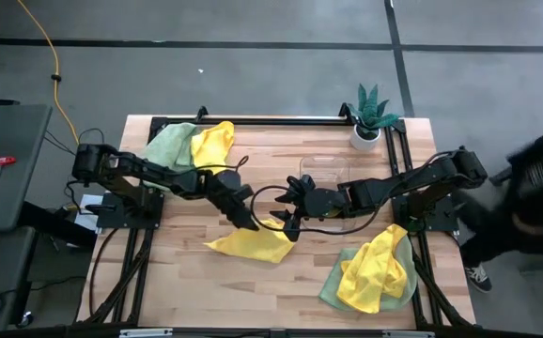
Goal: Fold microfiber towels
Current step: Fold the middle yellow microfiber towel
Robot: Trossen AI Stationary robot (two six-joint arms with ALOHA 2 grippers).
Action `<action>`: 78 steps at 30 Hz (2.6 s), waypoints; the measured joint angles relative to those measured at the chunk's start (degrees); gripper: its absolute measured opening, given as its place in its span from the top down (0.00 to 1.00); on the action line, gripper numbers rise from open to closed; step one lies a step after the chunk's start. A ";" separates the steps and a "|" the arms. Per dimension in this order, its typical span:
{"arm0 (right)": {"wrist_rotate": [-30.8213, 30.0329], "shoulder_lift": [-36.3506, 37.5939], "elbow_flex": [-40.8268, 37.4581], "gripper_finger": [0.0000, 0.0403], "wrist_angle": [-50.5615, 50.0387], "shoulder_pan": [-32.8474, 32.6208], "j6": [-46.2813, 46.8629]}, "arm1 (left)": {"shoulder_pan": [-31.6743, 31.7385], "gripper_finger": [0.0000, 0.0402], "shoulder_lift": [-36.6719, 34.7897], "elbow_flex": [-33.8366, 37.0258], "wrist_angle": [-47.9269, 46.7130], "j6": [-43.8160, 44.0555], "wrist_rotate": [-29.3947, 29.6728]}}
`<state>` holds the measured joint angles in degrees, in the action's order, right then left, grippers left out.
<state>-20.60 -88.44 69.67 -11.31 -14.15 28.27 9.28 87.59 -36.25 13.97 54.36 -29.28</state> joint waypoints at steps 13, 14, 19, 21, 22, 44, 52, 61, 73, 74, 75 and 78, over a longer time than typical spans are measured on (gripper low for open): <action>0.00 0.00 0.00 0.51 0.05 0.02 0.00 | -11.57 0.43 2.72 -0.02 0.56 -8.09 15.86; 0.00 0.00 0.00 0.51 0.16 0.02 0.00 | -12.38 0.43 3.48 -0.02 0.62 -8.10 16.97; 0.00 0.00 0.00 0.51 1.81 0.02 -0.02 | -16.43 0.43 6.74 0.00 1.88 -8.81 23.60; -0.01 0.00 0.01 0.51 2.65 0.02 -0.08 | -18.01 0.43 8.02 0.00 3.68 -9.59 26.79; 0.00 0.00 0.02 0.51 2.89 0.02 -0.14 | -18.77 0.43 8.48 0.00 4.60 -10.00 28.34; 4.71 0.00 0.02 0.51 2.83 0.77 -6.77 | -29.64 0.43 6.18 -0.05 5.26 -30.07 41.38; 12.11 -0.02 0.02 0.51 2.59 5.31 -7.35 | -29.75 0.43 -9.27 -0.02 -12.70 -28.89 39.16; 25.95 -7.53 3.83 0.51 1.58 10.49 -11.58 | -29.75 0.43 -29.73 3.58 -20.21 -19.52 48.98; 39.23 -25.85 19.14 0.51 -9.04 13.05 -31.46 | -29.80 0.43 -43.09 10.32 -11.19 -1.97 41.20; 39.31 -27.09 20.08 0.51 -10.77 13.09 -33.26 | -29.80 0.43 -43.38 10.36 -10.86 -1.54 41.08; 39.35 -28.24 20.98 0.51 -12.29 13.09 -34.59 | -29.80 0.43 -43.39 10.27 -10.10 -1.43 41.02; 39.00 -31.23 23.37 0.51 -13.33 13.16 -36.76 | -29.83 0.43 -43.35 10.32 -10.23 -1.42 40.81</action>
<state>18.40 -119.67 93.03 -24.64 -0.99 -8.49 -20.55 44.24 -25.93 3.74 52.94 11.53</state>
